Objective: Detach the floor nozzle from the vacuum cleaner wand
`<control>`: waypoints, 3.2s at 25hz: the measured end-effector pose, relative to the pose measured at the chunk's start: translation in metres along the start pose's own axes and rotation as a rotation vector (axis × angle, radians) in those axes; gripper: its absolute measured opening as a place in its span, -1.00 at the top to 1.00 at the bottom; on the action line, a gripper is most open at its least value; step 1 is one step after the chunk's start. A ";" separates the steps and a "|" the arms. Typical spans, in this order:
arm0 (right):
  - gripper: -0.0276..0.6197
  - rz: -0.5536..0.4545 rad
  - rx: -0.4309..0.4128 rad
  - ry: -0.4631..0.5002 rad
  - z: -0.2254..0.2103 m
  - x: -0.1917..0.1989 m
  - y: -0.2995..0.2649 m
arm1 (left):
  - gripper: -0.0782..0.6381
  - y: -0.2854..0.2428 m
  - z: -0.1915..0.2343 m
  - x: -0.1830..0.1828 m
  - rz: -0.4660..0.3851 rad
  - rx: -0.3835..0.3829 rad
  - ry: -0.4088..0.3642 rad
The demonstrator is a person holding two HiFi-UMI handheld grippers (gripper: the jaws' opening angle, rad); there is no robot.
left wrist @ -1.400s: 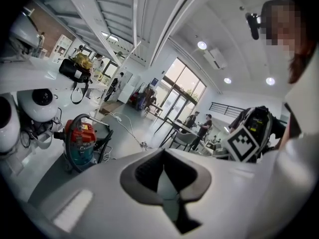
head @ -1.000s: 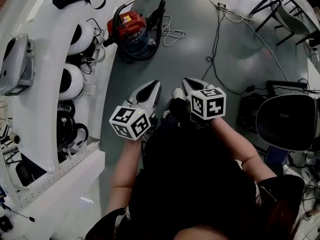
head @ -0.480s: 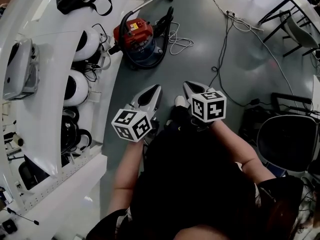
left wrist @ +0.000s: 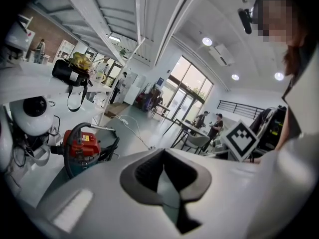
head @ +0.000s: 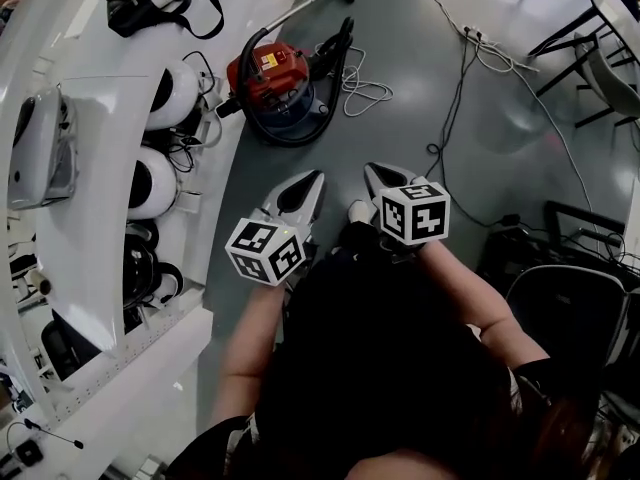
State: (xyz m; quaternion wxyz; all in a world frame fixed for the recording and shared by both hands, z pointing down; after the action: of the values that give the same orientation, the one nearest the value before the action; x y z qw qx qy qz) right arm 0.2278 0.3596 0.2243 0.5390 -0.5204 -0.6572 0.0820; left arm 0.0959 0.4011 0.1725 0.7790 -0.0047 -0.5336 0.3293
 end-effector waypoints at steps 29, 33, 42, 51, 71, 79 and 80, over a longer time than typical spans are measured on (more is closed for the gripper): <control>0.92 0.044 -0.053 -0.096 -0.043 -0.060 -0.067 | 0.75 -0.074 0.068 -0.033 0.052 -0.091 0.046; 0.92 0.046 -0.045 -0.095 -0.033 -0.079 -0.090 | 0.75 -0.078 0.093 -0.048 0.067 -0.073 0.026; 0.92 0.053 -0.023 -0.074 -0.007 -0.118 -0.147 | 0.75 -0.087 0.164 -0.078 0.090 -0.021 0.054; 0.92 0.078 -0.005 -0.095 0.018 -0.143 -0.202 | 0.75 -0.091 0.228 -0.091 0.157 0.003 0.037; 0.92 0.027 -0.030 0.121 0.030 -0.185 -0.283 | 0.75 -0.114 0.305 -0.070 0.263 -0.050 0.051; 0.92 0.067 -0.060 0.057 -0.009 -0.209 -0.333 | 0.75 -0.158 0.333 -0.069 0.285 -0.162 0.011; 0.92 0.075 -0.062 0.058 -0.014 -0.211 -0.340 | 0.75 -0.166 0.336 -0.070 0.287 -0.172 0.002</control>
State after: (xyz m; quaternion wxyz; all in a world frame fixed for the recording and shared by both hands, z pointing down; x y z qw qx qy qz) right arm 0.0102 0.0387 0.3259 0.5382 -0.5632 -0.6234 0.0667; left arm -0.1146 0.1190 0.3189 0.7213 -0.1480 -0.5528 0.3902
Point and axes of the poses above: the fingertips, and each gripper's own axes: y backward along the fingers, z to its left, x out of its underside, the point moved 4 cm from there along y, backward along the fingers, and after that the axes turned 2 degrees about -y, right-handed, at the moved point
